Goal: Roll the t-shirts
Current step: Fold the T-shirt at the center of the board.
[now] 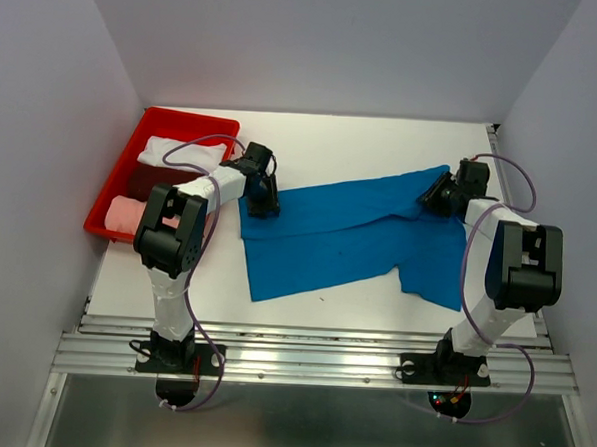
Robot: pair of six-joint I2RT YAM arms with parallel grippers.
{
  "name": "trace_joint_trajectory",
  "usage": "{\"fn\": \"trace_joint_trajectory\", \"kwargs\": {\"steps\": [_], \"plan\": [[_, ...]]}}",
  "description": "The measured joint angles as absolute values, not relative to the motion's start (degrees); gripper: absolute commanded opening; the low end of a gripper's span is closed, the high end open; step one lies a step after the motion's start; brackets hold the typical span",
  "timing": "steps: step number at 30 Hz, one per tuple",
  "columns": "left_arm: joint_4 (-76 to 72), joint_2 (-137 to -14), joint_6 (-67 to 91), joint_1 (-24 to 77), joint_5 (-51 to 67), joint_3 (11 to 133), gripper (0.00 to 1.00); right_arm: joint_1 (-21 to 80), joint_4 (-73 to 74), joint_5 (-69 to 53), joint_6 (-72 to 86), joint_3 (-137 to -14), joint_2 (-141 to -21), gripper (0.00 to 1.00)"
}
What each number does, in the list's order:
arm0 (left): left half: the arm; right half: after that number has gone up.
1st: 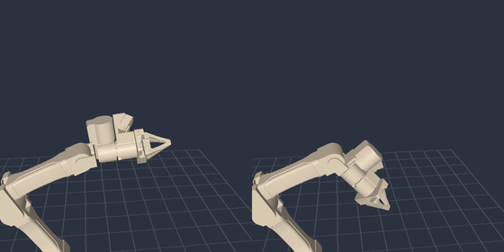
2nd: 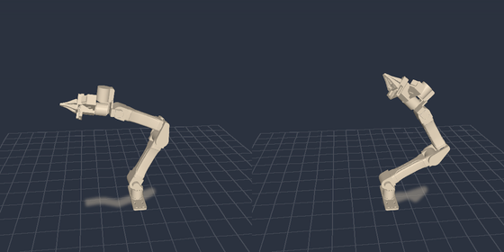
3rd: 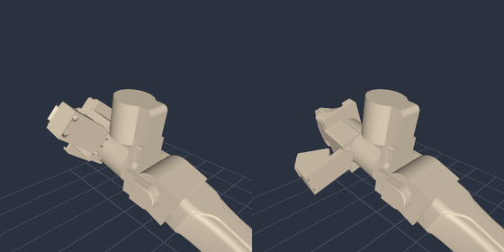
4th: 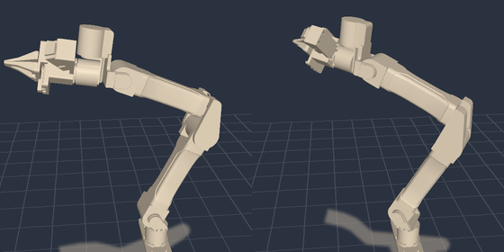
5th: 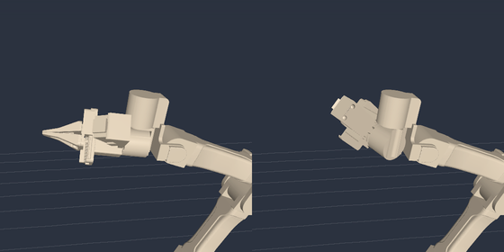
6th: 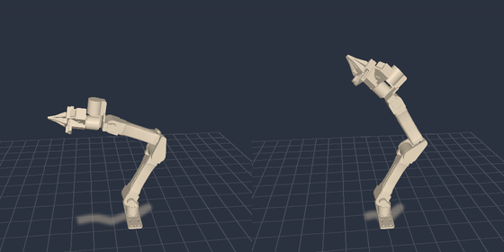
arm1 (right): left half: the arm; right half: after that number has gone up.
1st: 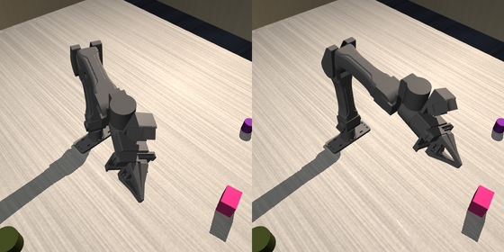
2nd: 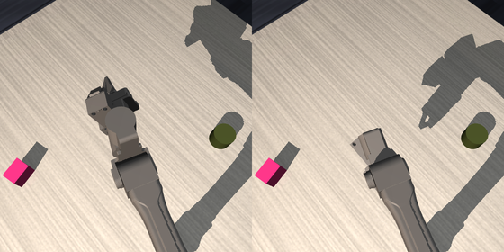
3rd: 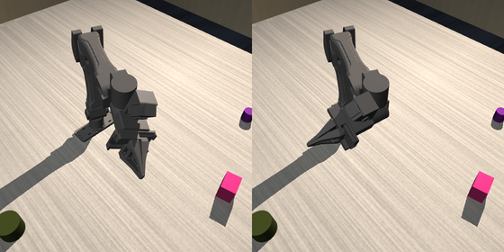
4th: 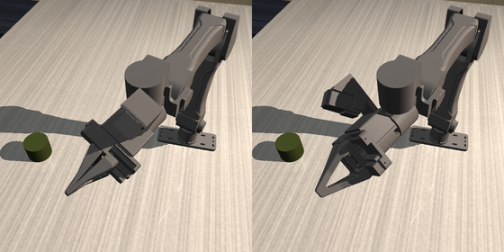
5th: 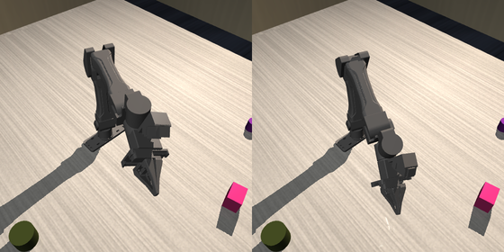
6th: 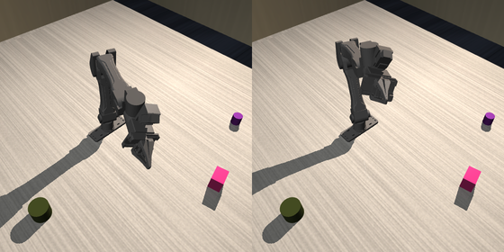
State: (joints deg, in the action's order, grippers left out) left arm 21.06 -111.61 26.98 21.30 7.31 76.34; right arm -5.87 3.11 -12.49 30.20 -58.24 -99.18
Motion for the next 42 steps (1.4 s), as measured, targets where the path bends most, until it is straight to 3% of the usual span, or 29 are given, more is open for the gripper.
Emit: {"fn": "trace_joint_trajectory", "kwargs": {"steps": [4, 12, 13, 17, 20, 42], "plan": [[21.06, -111.61, 26.98, 21.3, 7.29, 76.34, 0.5, -5.87, 3.11, -11.79, 30.0, -58.24, -99.22, 0.44], [21.06, -111.61, 27.0, 21.3, 7.31, 76.34, 0.5, -5.87, 2.96, -10.68, 29.74, -58.24, -101.21, 0.43], [21.06, -111.59, 26.98, 21.3, 7.31, 76.34, 0.5, -5.87, 2.94, -10.7, 29.74, -58.24, -101.47, 0.41], [21.06, -111.59, 26.98, 21.3, 7.31, 76.34, 0.5, -5.87, 3.01, -10.9, 29.71, -58.24, -102.78, 0.18], [21.06, -111.61, 26.98, 21.3, 7.31, 76.34, 0.5, -5.87, 2.7, -10.98, 29.63, -58.22, -102.76, 0.09], [21.04, -111.61, 26.98, 21.3, 7.31, 76.34, 0.5, -5.87, 11.62, -9.89, 32.69, -53.17, -91.42, 0.05]]}}
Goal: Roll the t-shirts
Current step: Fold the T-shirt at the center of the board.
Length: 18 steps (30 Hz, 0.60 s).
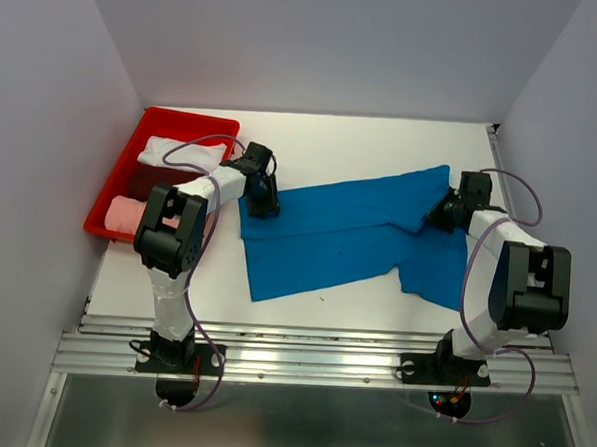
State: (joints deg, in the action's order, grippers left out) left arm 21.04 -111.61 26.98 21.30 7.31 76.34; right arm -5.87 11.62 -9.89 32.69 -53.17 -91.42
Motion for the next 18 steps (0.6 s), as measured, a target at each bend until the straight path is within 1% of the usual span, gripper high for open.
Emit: {"fn": "trace_joint_trajectory", "kwargs": {"steps": [9, 11, 12, 13, 14, 18], "plan": [[20.67, -111.59, 26.98, 21.3, 7.35, 76.09, 0.5, -4.89, 16.01, -9.93, 34.06, -49.25, -87.92, 0.06], [20.53, -111.59, 26.98, 21.3, 7.35, 76.01, 0.5, -4.8, 16.38, -9.61, 34.35, -48.31, -86.94, 0.13], [20.4, -111.59, 26.98, 21.3, 7.38, 75.9, 0.5, -4.8, 16.53, -9.41, 34.57, -47.62, -86.26, 0.18], [20.34, -111.55, 26.98, 21.3, 7.44, 75.83, 0.5, -4.75, 16.88, -8.91, 34.81, -46.5, -85.23, 0.21], [20.21, -111.48, 26.96, 21.3, 7.51, 75.75, 0.5, -4.75, 17.15, -8.71, 34.81, -46.09, -84.86, 0.21], [19.88, -111.13, 26.81, 21.3, 7.57, 75.26, 0.5, -4.75, 19.59, -5.21, 34.96, -44.8, -83.35, 0.29]]}}
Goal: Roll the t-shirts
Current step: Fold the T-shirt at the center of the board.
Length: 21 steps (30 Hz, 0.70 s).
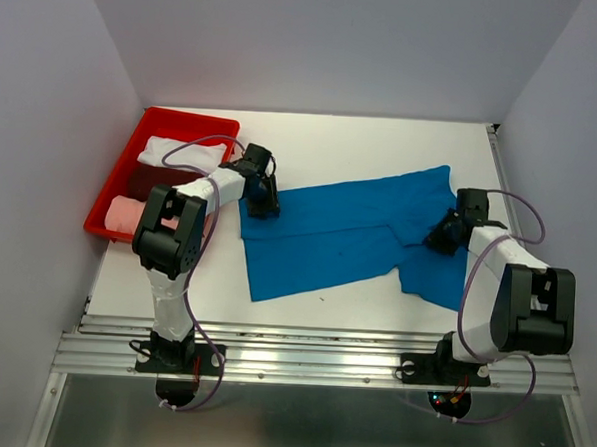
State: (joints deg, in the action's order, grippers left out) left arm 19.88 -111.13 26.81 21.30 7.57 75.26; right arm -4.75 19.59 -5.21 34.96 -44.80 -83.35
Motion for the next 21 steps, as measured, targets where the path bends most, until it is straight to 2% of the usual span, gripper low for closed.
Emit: {"fn": "trace_joint_trajectory", "kwargs": {"steps": [4, 9, 15, 21], "plan": [[19.29, -110.28, 26.57, 21.32, 7.73, 74.06, 0.5, -4.75, 21.43, 0.25, 34.87, -44.77, -81.03, 0.35], [19.49, -109.45, 26.13, 21.32, 7.75, 73.06, 0.5, -4.95, 22.7, 5.5, 34.72, -47.03, -78.94, 0.35], [19.49, -109.21, 25.87, 21.32, 7.86, 72.71, 0.5, -7.27, 22.02, 7.88, 34.44, -52.38, -84.66, 0.39], [19.51, -109.1, 25.74, 21.34, 8.01, 72.71, 0.5, -8.84, 19.77, 7.29, 32.91, -54.3, -91.42, 0.38]]}}
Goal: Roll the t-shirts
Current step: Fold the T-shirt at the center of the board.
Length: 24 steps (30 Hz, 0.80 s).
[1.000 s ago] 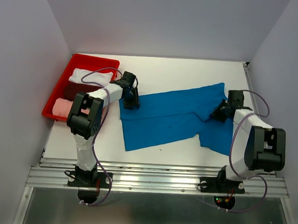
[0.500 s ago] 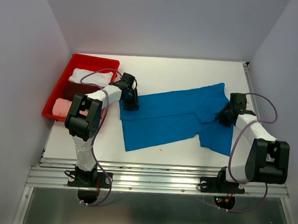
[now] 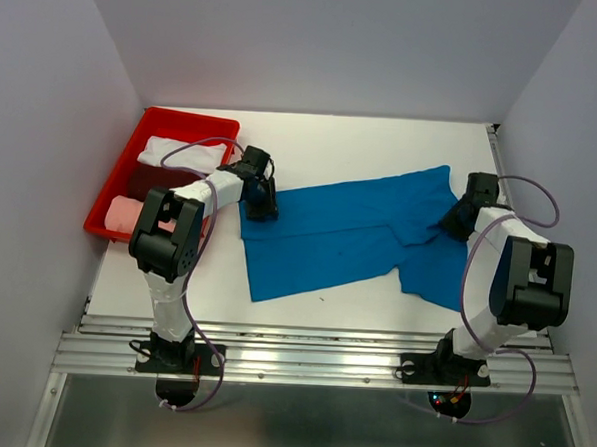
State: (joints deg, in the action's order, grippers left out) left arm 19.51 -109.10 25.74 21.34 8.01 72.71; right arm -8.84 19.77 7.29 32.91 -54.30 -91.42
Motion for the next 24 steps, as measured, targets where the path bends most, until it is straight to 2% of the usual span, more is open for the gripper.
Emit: {"fn": "trace_joint_trajectory", "kwargs": {"steps": [8, 13, 19, 22, 23, 24], "plan": [[19.55, -109.1, 25.71, 21.39, 8.19, 72.71, 0.5, -9.04, 18.28, 6.66, 31.29, -54.83, -94.19, 0.38], [19.57, -109.1, 25.71, 21.43, 8.19, 72.71, 0.5, -9.04, 16.4, 6.13, 30.87, -56.64, -96.51, 0.32], [19.55, -109.1, 25.74, 21.67, 8.19, 72.71, 0.5, -9.04, 15.62, 5.98, 30.76, -56.69, -98.13, 0.3], [19.57, -109.1, 25.74, 21.76, 8.19, 72.71, 0.5, -9.04, 15.0, 5.98, 30.61, -56.69, -98.3, 0.19], [19.57, -109.1, 25.71, 21.76, 8.19, 72.71, 0.5, -9.04, 14.92, 5.96, 30.52, -56.69, -98.3, 0.1], [19.57, -109.1, 25.74, 21.76, 8.19, 72.71, 0.5, -9.04, 14.83, 5.98, 30.5, -56.69, -98.3, 0.07]]}}
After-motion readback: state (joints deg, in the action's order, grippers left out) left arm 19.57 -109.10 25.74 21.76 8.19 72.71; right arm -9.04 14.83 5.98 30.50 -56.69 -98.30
